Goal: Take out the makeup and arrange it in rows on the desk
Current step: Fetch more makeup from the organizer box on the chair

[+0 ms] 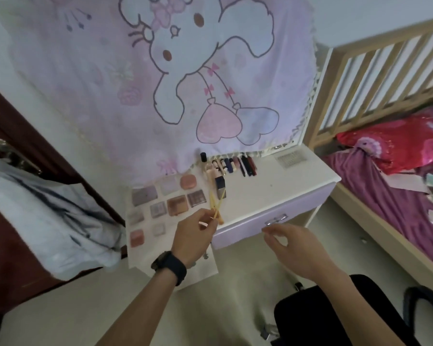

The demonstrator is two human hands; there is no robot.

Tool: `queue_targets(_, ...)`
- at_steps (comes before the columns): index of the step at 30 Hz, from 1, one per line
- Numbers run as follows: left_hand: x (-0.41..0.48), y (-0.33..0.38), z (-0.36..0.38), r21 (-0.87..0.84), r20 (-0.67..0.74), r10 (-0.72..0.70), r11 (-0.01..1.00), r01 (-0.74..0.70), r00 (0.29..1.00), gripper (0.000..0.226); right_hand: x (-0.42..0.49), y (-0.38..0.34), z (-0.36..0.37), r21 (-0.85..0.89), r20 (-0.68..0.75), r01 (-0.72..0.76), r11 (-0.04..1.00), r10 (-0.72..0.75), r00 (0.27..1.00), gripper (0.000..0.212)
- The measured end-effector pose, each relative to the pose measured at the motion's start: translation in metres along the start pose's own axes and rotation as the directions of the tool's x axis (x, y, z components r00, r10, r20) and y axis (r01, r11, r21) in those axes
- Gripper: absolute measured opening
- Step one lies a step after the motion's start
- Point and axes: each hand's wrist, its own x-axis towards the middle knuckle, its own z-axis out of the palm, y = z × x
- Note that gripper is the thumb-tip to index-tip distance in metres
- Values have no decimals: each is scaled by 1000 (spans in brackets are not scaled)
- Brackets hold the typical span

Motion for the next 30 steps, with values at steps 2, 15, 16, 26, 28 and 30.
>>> queue_targets(2, 29, -9, 9, 2, 63, -17, 1000, 17, 998, 10, 23, 2, 2, 18, 1, -38, 999, 38, 999, 29)
queue_targets(15, 177, -40, 46, -68, 490, 3, 997, 34, 872, 12, 174, -13, 36, 449, 34, -292, 845, 311, 950, 11)
queue_targets(16, 184, -45, 46, -72, 496, -5, 996, 46, 868, 12, 182, -14, 42, 470, 39, -299, 830, 319, 947, 9)
queue_targets(26, 205, -128, 43, 161, 475, -244, 969, 189, 845, 11, 236, 16, 126, 390, 171, -488, 780, 460, 871, 11)
queue_targets(28, 203, -148, 42, 240, 444, -324, 941, 237, 835, 16, 240, 22, 153, 244, 271, -490, 837, 426, 863, 12)
queue_targets(30, 204, -162, 45, 302, 417, -395, 910, 285, 819, 27, 246, 21, 176, 136, 329, -454, 881, 392, 859, 14)
